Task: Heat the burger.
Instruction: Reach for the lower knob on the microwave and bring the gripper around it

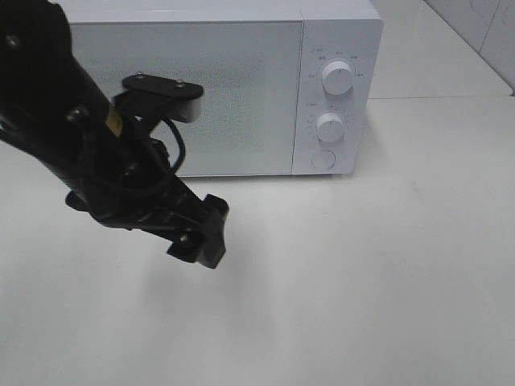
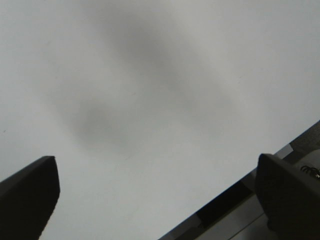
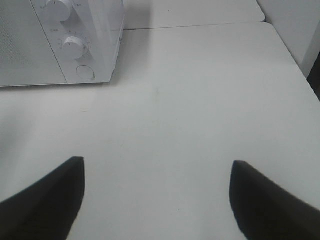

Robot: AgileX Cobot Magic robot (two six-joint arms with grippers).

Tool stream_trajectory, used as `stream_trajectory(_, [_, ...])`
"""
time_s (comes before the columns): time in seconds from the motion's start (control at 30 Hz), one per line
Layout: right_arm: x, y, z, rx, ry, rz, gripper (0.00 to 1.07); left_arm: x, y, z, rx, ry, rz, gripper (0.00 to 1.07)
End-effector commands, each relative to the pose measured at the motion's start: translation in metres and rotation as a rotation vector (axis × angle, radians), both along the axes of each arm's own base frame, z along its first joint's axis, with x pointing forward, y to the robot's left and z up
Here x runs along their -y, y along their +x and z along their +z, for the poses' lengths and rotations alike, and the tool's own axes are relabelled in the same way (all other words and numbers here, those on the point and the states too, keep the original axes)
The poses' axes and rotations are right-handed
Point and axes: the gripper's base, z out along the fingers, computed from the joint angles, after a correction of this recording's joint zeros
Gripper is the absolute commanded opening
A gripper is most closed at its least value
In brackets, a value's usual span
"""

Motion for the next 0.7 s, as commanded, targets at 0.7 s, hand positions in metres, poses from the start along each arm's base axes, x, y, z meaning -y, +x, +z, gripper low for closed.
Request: stream_trajectory(0.7, [0.000, -0.004, 0.000, 0.034, -0.003, -0.002, 0.76, -0.178, 0.006, 0.078, -0.056, 0.070, 0.508, 1.00])
